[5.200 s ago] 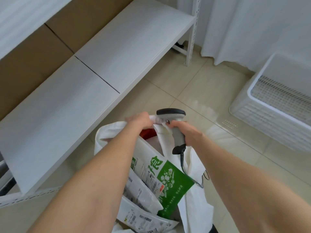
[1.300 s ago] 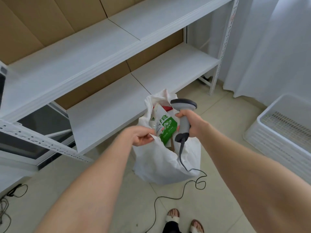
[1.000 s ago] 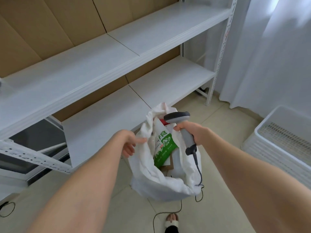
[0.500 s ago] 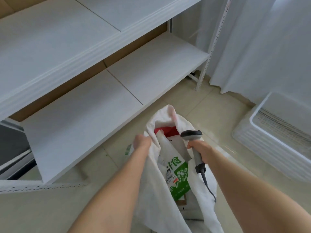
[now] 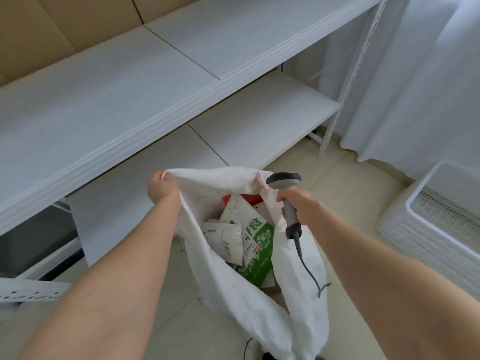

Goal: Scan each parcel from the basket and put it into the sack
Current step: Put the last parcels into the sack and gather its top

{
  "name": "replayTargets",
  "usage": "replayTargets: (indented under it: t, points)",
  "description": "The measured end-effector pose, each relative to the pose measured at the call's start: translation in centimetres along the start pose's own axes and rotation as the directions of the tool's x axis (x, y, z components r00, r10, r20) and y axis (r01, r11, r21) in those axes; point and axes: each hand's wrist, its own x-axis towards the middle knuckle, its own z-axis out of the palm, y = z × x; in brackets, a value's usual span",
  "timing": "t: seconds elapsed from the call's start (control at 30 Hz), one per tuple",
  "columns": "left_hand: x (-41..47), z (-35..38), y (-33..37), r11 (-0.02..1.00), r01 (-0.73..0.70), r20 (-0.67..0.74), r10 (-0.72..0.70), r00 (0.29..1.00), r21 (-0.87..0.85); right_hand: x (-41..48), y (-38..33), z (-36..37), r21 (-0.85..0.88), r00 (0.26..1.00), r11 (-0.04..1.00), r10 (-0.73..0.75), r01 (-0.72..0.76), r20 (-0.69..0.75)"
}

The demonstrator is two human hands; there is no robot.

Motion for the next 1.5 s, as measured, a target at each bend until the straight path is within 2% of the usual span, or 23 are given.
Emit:
replayTargets:
  t: [0.07,0.17,0.3,0.37,0.5,0.6,0.67,0.77,0.83,0.9,0.93,1.0,1.1,1.2,1.33,1.43,1.5]
  points:
    - [-0.8,-0.2,-0.9,0.992,0.050,0.078,-0.059,0.995,0.112,-0.3,-0.1,-1.2,-0.047,1.000,0.999,0.008,-0.009,-0.020]
    - [-4.7,-0.2,-2.2,0.957,0.196,0.234,-0.245,0.941,0.213,-1.1,1.1,-2.9,-0.142,0.994,0.984,0.108,-0.106,0.010]
    - [-10.8,0.0,-7.0,0.885,0.359,0.285,-0.441,0.851,0.297,-1.5,4.2,-3.9,-0.226,0.987,0.962,0.161,-0.150,0.030]
    - [-13.1,0.2,-8.9,0.874,0.445,0.318,-0.486,0.814,0.196,-1.1,6.0,-4.6,-0.258,0.987,0.956,0.155,-0.143,0.029]
    - [-14.0,0.9,-8.8,0.873,0.488,0.137,-0.484,0.864,0.005,-1.2,8.7,-6.6,-0.221,0.965,0.950,0.245,-0.220,0.095]
    - [-15.3,0.5,-8.3,0.845,0.524,0.168,-0.505,0.847,-0.104,-1.8,9.1,-6.6,-0.200,0.946,0.954,0.261,-0.223,0.190]
    - [-17.2,-0.7,-8.3,0.808,0.573,0.329,-0.509,0.795,-0.135,-3.1,7.9,-6.4,-0.155,0.953,0.971,0.211,-0.180,0.216]
    - [-21.7,-1.8,-9.0,0.776,0.629,0.553,-0.546,0.630,0.050,-4.7,6.1,-6.5,-0.018,0.955,0.992,0.127,-0.127,0.268]
    - [-24.7,-1.6,-9.6,0.779,0.591,0.629,-0.571,0.528,0.211,-5.3,5.8,-6.6,0.075,0.951,0.990,0.096,-0.123,0.292]
    - [-26.6,-0.4,-10.7,0.793,0.454,0.635,-0.602,0.484,0.406,-5.7,5.9,-6.9,0.123,0.945,0.986,0.069,-0.113,0.321]
    - [-27.4,0.1,-10.6,0.791,0.408,0.627,-0.611,0.484,0.456,-5.7,6.1,-7.1,0.124,0.941,0.986,0.062,-0.109,0.333]
    - [-27.9,0.7,-10.3,0.801,0.434,0.611,-0.596,0.520,0.412,-5.7,6.6,-7.8,0.070,0.928,0.989,0.093,-0.126,0.361]
    - [-27.4,0.9,-9.0,0.783,0.571,0.571,-0.594,0.566,0.249,-6.0,7.9,-9.3,-0.141,0.926,0.979,0.188,-0.149,0.327]
    - [-27.2,0.2,-8.6,0.733,0.658,0.547,-0.627,0.554,0.174,-6.0,9.6,-9.9,-0.336,0.910,0.932,0.252,-0.136,0.330]
    - [-26.8,-0.9,-8.0,0.699,0.686,0.575,-0.651,0.496,0.201,-6.0,10.0,-8.6,-0.306,0.916,0.950,0.177,-0.064,0.361]
    - [-25.5,-2.5,-7.8,0.741,0.513,0.582,-0.665,0.469,0.433,-6.6,7.8,-7.6,-0.184,0.941,0.983,0.082,-0.022,0.327]
    - [-24.5,-4.0,-7.7,0.677,0.284,0.505,-0.712,0.488,0.679,-6.7,5.9,-7.4,-0.078,0.961,0.997,0.028,-0.007,0.276]
